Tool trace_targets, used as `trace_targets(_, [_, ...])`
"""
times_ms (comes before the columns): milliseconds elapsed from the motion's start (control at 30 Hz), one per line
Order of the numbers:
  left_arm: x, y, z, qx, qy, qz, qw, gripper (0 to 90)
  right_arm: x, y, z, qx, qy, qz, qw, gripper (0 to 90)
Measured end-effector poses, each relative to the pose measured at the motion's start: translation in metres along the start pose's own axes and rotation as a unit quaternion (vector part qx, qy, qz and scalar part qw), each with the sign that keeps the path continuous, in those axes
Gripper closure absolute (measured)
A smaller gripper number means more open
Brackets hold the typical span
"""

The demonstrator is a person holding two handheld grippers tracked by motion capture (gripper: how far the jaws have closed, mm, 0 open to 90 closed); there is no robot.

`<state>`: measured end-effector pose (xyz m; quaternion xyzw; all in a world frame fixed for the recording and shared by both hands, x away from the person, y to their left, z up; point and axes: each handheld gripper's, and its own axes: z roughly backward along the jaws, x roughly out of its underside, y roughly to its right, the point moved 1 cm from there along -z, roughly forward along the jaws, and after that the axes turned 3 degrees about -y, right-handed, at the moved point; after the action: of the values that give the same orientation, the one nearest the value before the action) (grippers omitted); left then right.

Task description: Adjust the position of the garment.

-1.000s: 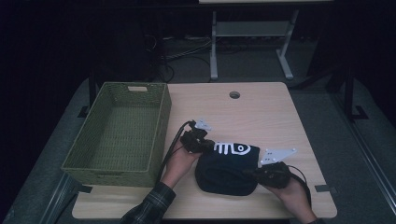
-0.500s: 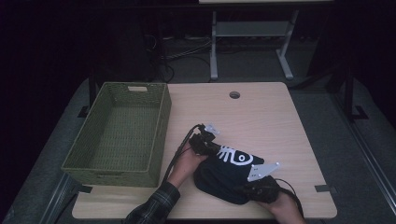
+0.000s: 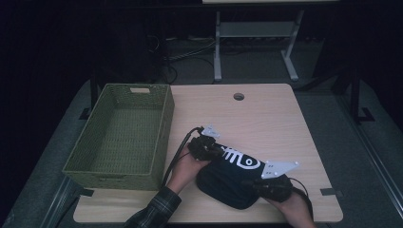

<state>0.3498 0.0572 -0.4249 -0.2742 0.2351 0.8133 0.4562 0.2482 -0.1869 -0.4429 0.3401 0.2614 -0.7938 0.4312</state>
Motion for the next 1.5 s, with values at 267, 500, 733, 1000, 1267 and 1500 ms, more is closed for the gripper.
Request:
trace_targets(267, [0.022, 0.029, 0.029, 0.000, -0.002, -0.022, 0.9997, 82.2, 0.000, 0.022, 0.013, 0.041, 0.014, -0.018, 0.9989, 90.0])
trace_targets(500, [0.045, 0.035, 0.025, -0.010, -0.031, -0.018, 0.9993, 81.2, 0.005, 0.040, 0.018, 0.084, 0.009, -0.032, 0.9959, 90.0])
trace_targets(733, [0.051, 0.031, 0.015, -0.017, -0.062, -0.024, 0.9976, 81.8, 0.021, 0.060, 0.014, 0.105, -0.024, -0.068, 0.9919, 90.0])
trace_targets(1000, [0.056, 0.013, 0.016, -0.048, -0.075, -0.012, 0.9959, 82.4, 0.029, 0.060, -0.002, 0.105, -0.078, -0.074, 0.9887, 90.0])
trace_targets(1267, [0.055, 0.012, 0.020, -0.041, -0.060, 0.006, 0.9973, 73.5, 0.032, 0.058, 0.003, 0.110, -0.062, -0.071, 0.9894, 82.8])
trace_targets(1500, [0.045, 0.014, 0.031, -0.052, -0.028, 0.030, 0.9978, 52.1, 0.041, 0.057, 0.009, 0.133, -0.056, -0.081, 0.9861, 53.5])
